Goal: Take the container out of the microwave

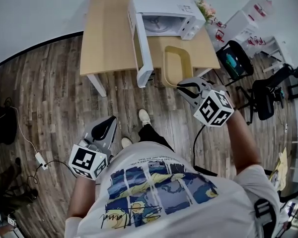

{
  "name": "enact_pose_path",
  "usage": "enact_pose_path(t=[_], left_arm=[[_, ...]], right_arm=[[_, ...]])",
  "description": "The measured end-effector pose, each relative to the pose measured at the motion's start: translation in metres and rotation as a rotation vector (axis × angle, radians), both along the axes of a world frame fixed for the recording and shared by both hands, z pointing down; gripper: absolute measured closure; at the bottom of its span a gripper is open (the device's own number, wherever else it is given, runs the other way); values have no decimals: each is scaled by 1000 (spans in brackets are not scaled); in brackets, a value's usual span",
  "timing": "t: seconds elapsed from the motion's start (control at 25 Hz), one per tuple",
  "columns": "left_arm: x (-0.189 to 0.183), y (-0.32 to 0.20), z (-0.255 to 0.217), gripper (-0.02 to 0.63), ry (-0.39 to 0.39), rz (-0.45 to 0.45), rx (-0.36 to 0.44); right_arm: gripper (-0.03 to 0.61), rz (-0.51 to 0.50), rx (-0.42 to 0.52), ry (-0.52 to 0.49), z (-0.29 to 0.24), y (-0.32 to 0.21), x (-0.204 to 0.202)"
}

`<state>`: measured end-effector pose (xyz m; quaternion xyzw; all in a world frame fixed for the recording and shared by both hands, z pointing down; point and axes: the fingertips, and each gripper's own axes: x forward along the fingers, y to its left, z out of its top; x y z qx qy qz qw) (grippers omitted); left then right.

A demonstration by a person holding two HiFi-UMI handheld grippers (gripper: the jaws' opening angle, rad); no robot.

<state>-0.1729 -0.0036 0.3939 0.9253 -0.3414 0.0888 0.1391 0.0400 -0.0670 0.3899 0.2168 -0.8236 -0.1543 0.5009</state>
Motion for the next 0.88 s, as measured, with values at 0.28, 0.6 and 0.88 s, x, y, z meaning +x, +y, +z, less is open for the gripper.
enact_pose_path(t=[0.28, 0.6, 0.88], left_arm=[[-5, 9, 6, 603, -4, -10, -5], [-9, 7, 7, 603, -11, -9, -7], [-10, 5, 8, 603, -12, -1, -10]], right_arm=[[561, -7, -15, 0, 6, 12, -4], [561, -12, -13, 0, 3, 12, -9], [561, -13, -20, 7, 4, 11, -10]])
